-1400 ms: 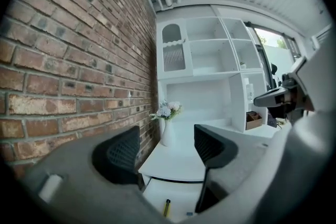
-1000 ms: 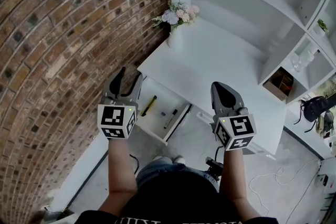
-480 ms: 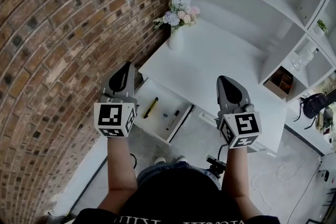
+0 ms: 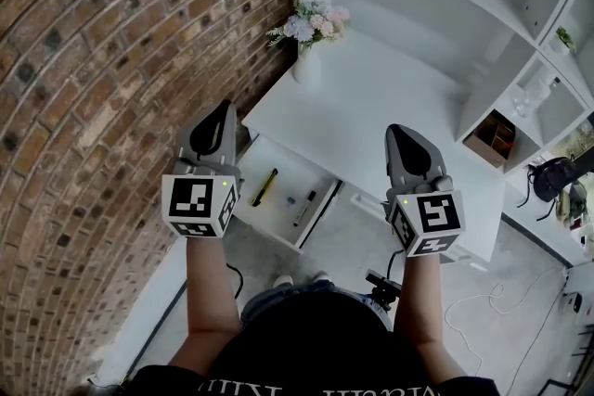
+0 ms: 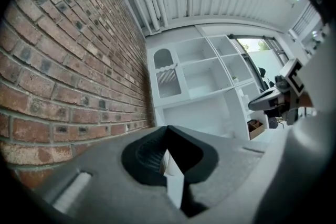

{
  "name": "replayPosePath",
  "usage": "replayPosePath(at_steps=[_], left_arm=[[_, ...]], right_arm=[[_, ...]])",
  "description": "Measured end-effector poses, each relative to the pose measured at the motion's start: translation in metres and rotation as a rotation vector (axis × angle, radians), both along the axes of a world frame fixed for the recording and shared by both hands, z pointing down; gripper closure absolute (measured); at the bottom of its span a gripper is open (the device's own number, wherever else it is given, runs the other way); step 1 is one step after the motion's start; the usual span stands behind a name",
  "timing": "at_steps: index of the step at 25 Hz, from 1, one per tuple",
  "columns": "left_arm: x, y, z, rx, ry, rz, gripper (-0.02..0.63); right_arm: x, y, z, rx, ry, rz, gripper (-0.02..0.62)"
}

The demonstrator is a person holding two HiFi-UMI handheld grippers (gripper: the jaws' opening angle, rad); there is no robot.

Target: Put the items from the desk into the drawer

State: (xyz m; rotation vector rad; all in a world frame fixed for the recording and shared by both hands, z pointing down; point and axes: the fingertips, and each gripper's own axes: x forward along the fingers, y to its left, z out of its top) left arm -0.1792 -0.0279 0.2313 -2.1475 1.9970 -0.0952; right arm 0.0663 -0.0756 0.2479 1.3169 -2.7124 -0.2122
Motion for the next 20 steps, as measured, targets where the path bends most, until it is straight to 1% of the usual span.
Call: replayPosePath(at_steps=[20], left_arm=[[0.0037,0.0003,-0.0067,0.012,-0.010,0.029,0.606]], right_arm=[[0.0059,0.0025,-0.0048,0.009,-0.007,0.036,0.587]])
